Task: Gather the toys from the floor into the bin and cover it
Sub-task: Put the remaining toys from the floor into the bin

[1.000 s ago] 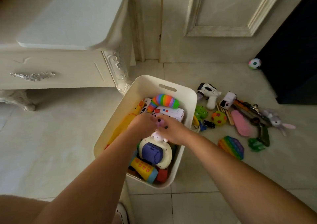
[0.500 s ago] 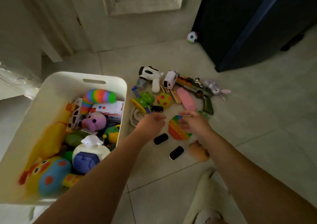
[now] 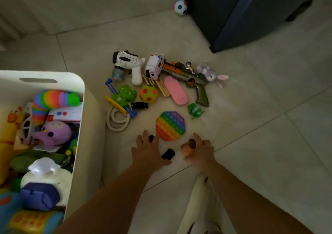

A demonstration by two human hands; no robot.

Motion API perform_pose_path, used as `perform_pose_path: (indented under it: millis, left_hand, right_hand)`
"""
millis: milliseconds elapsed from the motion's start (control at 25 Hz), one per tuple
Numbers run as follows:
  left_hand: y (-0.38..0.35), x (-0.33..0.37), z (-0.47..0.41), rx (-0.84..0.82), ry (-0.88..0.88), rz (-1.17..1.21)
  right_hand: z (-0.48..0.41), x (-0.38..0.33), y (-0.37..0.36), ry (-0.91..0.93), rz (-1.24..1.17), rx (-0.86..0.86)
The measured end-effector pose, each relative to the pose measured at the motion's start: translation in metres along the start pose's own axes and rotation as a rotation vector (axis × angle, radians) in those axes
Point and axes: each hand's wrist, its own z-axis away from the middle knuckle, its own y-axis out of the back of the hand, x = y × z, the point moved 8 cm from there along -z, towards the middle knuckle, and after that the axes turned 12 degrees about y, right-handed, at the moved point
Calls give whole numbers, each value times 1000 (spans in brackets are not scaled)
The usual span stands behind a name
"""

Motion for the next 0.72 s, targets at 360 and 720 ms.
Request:
perform_pose_path:
  millis: [360, 720]
  left_hand:
    - [-12, 16, 5, 262, 24, -64]
    - [-8, 1, -2, 126, -41, 114]
  right_hand:
    - [0, -1, 11, 29, -683, 213]
    - [-76, -40, 90, 154, -662, 326]
